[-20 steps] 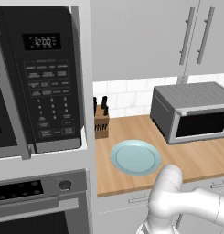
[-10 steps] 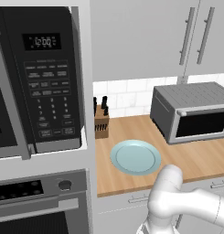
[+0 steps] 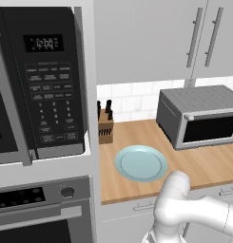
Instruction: Pick up the kebab skewer and baguette bread, and place them inside the toaster oven. Close the toaster oven door and start by setting the timer.
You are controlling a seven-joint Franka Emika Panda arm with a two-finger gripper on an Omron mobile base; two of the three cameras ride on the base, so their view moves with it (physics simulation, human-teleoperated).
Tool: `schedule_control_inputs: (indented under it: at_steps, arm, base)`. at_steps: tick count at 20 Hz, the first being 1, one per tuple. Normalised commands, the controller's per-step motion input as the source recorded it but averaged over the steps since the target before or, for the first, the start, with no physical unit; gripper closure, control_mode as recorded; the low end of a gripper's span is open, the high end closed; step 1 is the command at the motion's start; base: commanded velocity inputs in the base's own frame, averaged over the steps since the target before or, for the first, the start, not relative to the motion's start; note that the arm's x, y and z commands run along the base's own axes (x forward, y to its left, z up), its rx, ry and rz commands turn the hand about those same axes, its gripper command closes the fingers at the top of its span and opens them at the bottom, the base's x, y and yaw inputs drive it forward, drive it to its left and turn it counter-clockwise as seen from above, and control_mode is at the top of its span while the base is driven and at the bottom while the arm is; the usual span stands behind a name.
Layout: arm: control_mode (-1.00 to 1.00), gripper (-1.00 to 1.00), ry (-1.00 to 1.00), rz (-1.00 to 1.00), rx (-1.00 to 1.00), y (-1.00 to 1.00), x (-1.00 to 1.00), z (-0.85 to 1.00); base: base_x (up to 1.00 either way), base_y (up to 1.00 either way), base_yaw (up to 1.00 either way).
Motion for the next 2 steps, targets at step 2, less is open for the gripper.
schedule_control_inputs:
  at_steps: [2]
  arm:
    - [-1.0, 1.0, 0.0, 0.0, 0.1, 0.05, -0.29, -0.01]
  base:
    - [0.0, 0.0, 0.0]
